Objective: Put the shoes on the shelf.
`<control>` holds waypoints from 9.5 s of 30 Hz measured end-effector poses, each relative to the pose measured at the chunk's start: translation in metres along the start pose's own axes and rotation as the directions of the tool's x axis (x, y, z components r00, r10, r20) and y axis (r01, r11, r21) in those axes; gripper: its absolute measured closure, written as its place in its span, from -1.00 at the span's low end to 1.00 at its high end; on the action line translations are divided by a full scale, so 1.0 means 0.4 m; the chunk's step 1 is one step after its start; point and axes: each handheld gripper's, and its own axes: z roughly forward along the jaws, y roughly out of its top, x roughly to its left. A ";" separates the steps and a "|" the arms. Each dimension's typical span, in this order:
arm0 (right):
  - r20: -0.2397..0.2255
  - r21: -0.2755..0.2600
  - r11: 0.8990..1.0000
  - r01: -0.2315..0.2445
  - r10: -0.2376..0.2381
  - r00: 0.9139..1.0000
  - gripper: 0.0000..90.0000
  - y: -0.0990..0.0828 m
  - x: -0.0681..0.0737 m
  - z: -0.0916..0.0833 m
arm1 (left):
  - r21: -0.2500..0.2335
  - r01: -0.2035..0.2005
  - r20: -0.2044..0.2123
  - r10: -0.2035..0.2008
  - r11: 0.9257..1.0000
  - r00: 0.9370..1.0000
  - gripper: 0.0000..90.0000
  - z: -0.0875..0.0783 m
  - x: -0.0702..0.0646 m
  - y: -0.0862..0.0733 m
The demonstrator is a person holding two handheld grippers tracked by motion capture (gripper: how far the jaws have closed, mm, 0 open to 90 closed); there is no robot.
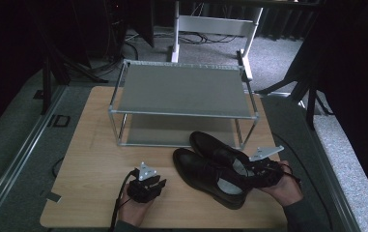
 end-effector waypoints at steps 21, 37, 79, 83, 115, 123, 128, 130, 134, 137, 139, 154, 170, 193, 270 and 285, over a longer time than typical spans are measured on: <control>-0.037 0.181 0.982 0.050 -0.044 0.998 -0.13 0.020 0.012 0.033 | 0.010 -0.005 0.006 0.005 1.000 1.000 0.53 0.005 -0.005 -0.001; -0.058 0.231 0.973 0.003 0.011 0.998 -0.06 0.019 0.009 0.056 | 0.014 -0.006 0.007 0.005 1.000 1.000 0.52 0.009 -0.006 -0.003; -0.044 0.180 0.984 -0.013 0.021 0.999 0.76 0.009 0.017 0.076 | 0.011 -0.001 0.007 0.001 1.000 1.000 0.52 0.009 -0.005 -0.005; -0.039 0.168 0.986 -0.017 0.024 0.999 0.77 0.006 0.018 0.075 | 0.011 -0.001 0.006 0.001 1.000 1.000 0.51 0.010 -0.005 -0.005; -0.056 -0.006 0.997 -0.078 0.078 0.995 0.79 0.031 0.032 0.093 | 0.004 0.007 0.000 -0.007 1.000 1.000 0.49 0.003 -0.004 -0.005; -0.069 -0.042 0.994 -0.098 0.095 0.993 0.78 0.053 0.035 0.092 | 0.001 0.003 0.001 -0.003 1.000 1.000 0.49 0.001 -0.005 -0.003; -0.056 -0.051 0.993 -0.106 0.103 0.993 0.78 0.067 0.036 0.101 | 0.002 0.002 -0.001 -0.002 1.000 1.000 0.49 0.000 -0.004 -0.003; -0.055 -0.052 0.992 -0.113 0.110 0.992 0.78 0.072 0.036 0.104 | 0.003 0.001 -0.002 -0.001 1.000 1.000 0.49 0.000 -0.004 -0.003; -0.048 -0.048 0.993 -0.111 0.109 0.993 0.78 0.083 0.037 0.110 | 0.002 0.002 -0.003 -0.002 1.000 1.000 0.49 0.000 -0.003 -0.003; -0.043 -0.049 0.992 -0.118 0.115 0.992 0.78 0.090 0.035 0.116 | 0.000 0.002 -0.004 -0.002 1.000 1.000 0.49 0.000 -0.004 -0.002; -0.049 -0.056 0.990 -0.129 0.126 0.991 0.78 0.094 0.031 0.121 | -0.003 0.002 -0.005 -0.002 1.000 1.000 0.49 -0.001 -0.003 -0.002; -0.033 -0.091 0.983 -0.157 0.154 0.987 0.78 0.142 0.030 0.132 | -0.011 0.007 -0.010 -0.007 1.000 1.000 0.48 -0.008 0.001 0.001; 0.003 -0.126 0.975 -0.185 0.186 0.982 0.78 0.200 0.025 0.159 | -0.058 -0.009 -0.052 0.006 0.998 0.999 0.45 -0.004 -0.001 0.046; 0.064 -0.184 0.945 -0.271 0.287 0.956 0.78 0.247 0.026 0.192 | -0.132 -0.014 -0.159 -0.007 0.991 0.987 0.89 0.078 -0.053 0.175; 0.256 -0.513 0.761 -0.397 0.576 0.776 0.64 0.324 0.049 0.353 | -0.190 -0.154 -0.401 0.066 0.970 0.914 1.00 0.338 0.034 0.317; 0.178 -0.601 0.735 -0.312 0.504 0.845 -0.12 0.306 0.038 0.335 | -0.132 -0.107 -0.366 0.052 0.986 0.929 1.00 0.366 0.051 0.308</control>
